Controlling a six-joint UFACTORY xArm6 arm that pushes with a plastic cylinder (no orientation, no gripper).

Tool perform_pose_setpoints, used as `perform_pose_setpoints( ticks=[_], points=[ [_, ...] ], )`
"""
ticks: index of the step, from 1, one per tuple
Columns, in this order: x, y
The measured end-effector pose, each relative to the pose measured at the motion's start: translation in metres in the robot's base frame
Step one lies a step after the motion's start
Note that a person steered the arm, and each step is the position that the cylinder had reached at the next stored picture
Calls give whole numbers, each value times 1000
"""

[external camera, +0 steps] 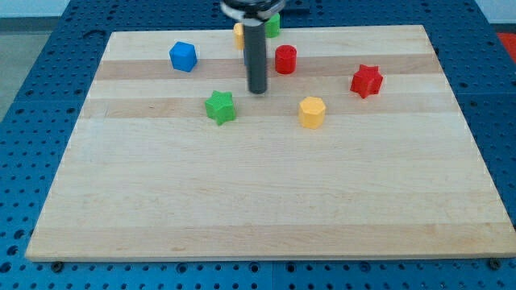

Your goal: Place the arm on top of the blue cube

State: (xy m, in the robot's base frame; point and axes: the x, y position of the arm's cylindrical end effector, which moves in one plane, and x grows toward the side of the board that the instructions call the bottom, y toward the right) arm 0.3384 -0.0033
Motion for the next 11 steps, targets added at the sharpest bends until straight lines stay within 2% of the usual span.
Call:
perform_pose_setpoints(
  ticks=[2,3,4,5,7,9,11],
  points=[
    [-34,108],
    [-66,145],
    [-145,143],
    [-146,140],
    [-137,62],
    [-105,-53],
    [-100,-170]
  ],
)
